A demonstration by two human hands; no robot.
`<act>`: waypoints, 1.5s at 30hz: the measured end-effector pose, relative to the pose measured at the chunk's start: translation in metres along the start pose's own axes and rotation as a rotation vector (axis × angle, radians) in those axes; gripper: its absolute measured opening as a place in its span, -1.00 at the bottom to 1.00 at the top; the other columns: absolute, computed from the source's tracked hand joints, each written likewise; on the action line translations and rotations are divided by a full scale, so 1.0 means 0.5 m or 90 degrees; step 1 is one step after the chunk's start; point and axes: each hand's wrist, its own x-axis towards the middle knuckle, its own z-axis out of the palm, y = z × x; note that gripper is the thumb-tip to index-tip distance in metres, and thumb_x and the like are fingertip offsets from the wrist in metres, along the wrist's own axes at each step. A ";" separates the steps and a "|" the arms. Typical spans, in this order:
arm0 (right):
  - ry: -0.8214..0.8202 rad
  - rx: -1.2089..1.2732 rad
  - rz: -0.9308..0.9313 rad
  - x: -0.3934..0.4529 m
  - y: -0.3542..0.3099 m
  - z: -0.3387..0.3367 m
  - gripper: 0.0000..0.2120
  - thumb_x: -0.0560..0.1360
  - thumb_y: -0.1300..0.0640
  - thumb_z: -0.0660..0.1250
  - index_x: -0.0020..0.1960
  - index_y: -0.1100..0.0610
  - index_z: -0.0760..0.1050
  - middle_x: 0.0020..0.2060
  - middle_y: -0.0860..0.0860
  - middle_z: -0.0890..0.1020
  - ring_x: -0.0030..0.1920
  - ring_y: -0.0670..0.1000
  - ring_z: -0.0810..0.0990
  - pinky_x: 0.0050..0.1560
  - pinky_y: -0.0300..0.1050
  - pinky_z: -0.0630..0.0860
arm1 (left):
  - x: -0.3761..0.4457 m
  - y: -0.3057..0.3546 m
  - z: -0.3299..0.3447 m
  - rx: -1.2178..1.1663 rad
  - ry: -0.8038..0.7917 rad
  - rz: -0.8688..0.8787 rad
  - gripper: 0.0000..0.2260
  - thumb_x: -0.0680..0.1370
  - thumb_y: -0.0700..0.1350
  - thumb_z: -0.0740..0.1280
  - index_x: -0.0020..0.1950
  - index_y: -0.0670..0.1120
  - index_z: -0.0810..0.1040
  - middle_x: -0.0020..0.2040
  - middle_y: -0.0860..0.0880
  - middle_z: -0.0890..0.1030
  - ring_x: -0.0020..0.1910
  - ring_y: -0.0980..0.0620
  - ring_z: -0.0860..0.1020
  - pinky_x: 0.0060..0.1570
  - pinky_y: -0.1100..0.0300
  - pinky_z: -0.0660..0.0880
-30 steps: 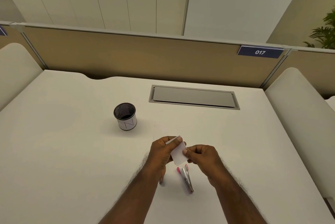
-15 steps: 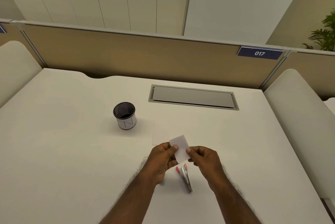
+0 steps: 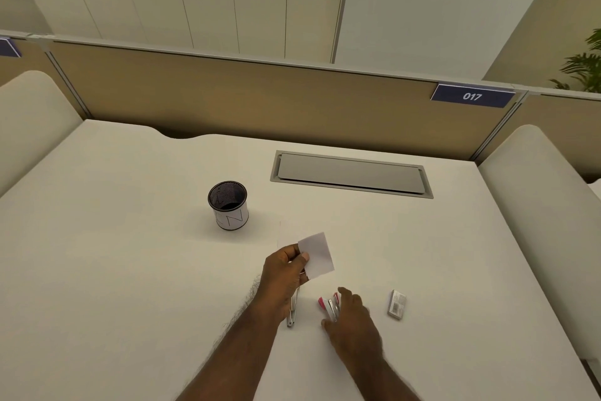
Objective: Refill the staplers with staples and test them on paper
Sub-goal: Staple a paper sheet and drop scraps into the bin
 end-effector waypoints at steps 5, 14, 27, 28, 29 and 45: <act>0.024 0.007 -0.011 0.004 0.010 0.006 -0.51 0.52 -0.01 0.25 0.42 -0.04 0.23 0.24 -0.04 0.49 0.21 0.03 0.50 0.18 -0.08 0.46 | -0.002 0.004 -0.004 0.011 0.013 0.029 -0.81 0.58 -0.35 0.26 0.06 -0.13 0.62 0.02 -0.13 0.68 -0.09 -0.04 0.66 -0.22 0.24 0.61; -0.091 0.546 0.048 0.045 0.031 -0.105 -0.71 0.47 0.35 0.36 0.17 0.16 0.53 -0.17 0.12 0.59 -0.21 0.10 0.60 -0.13 0.06 0.55 | 0.011 0.004 -0.022 0.070 0.063 0.069 -0.82 0.55 -0.32 0.32 0.09 -0.14 0.64 0.00 -0.12 0.69 -0.15 0.02 0.66 -0.27 0.27 0.58; -0.215 0.458 -0.095 0.047 -0.023 -0.229 -0.73 0.54 -0.09 0.30 0.12 0.06 0.56 -0.24 -0.06 0.42 -0.28 -0.09 0.35 -0.34 -0.21 0.31 | 0.006 0.006 -0.003 0.144 0.039 0.097 -0.81 0.54 -0.29 0.35 0.01 -0.02 0.65 -0.07 0.03 0.70 -0.09 0.00 0.66 -0.04 0.05 0.65; -0.216 0.454 -0.094 0.047 -0.023 -0.229 -0.76 0.55 -0.08 0.30 0.13 0.00 0.58 -0.25 -0.07 0.42 -0.28 -0.09 0.35 -0.35 -0.24 0.30 | 0.006 0.007 -0.004 0.147 0.040 0.099 -0.81 0.54 -0.29 0.35 0.00 -0.01 0.65 -0.07 0.02 0.69 -0.08 -0.01 0.66 -0.04 0.04 0.64; -0.214 0.452 -0.093 0.047 -0.025 -0.229 -0.78 0.56 -0.06 0.29 0.14 -0.04 0.59 -0.26 -0.10 0.43 -0.29 -0.12 0.37 -0.36 -0.27 0.29 | 0.006 0.007 -0.004 0.149 0.040 0.101 -0.81 0.54 -0.29 0.35 0.00 -0.01 0.64 -0.07 0.03 0.69 -0.08 -0.02 0.65 -0.03 0.03 0.64; -0.185 0.410 -0.128 0.046 -0.050 -0.260 -0.84 0.42 -0.01 0.49 -0.02 -0.03 0.65 -0.23 -0.18 0.69 -0.34 -0.26 0.54 -0.42 -0.46 0.38 | -0.006 0.012 0.004 0.231 -0.014 0.113 -0.78 0.53 -0.25 0.37 -0.04 0.08 0.64 -0.07 0.07 0.68 -0.06 -0.06 0.66 -0.02 0.02 0.64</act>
